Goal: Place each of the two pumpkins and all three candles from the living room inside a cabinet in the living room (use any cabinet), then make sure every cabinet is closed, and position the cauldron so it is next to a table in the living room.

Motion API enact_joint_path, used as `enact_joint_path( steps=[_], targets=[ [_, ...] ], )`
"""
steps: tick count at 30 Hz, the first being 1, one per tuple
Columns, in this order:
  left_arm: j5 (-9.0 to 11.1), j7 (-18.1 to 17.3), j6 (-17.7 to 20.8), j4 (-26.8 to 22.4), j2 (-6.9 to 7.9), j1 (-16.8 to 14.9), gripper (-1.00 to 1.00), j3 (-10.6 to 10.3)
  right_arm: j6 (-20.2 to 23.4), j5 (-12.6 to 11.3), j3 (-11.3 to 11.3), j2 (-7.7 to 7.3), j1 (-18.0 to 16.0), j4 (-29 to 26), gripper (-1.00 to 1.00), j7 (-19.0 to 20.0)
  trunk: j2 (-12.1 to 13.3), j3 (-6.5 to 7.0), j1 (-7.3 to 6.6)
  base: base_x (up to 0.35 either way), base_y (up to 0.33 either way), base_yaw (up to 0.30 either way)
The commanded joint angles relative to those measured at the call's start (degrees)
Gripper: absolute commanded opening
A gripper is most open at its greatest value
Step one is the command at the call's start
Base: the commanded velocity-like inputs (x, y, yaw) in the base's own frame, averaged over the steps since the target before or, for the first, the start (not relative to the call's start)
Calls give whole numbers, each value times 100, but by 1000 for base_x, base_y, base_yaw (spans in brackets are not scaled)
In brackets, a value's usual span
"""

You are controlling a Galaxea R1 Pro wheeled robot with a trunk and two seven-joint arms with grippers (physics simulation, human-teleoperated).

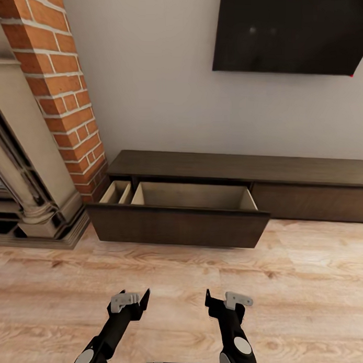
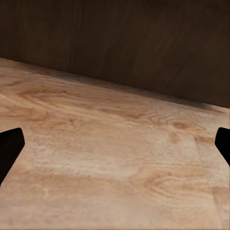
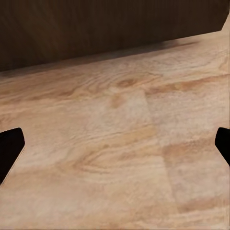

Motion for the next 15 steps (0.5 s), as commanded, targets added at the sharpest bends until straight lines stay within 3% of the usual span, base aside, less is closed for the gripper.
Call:
enact_joint_path(
  steps=[1, 15],
  targets=[
    [44, 39, -36, -1, 9, -7, 100, -32, 28, -22, 11, -2, -3, -9, 100, -39, -2, -5, 2, 338, 0, 0],
    [38, 36, -38, 4, 13, -6, 100, -34, 28, -23, 12, -2, -3, -9, 100, -39, -2, -5, 2, 339, 0, 0]
  ],
)
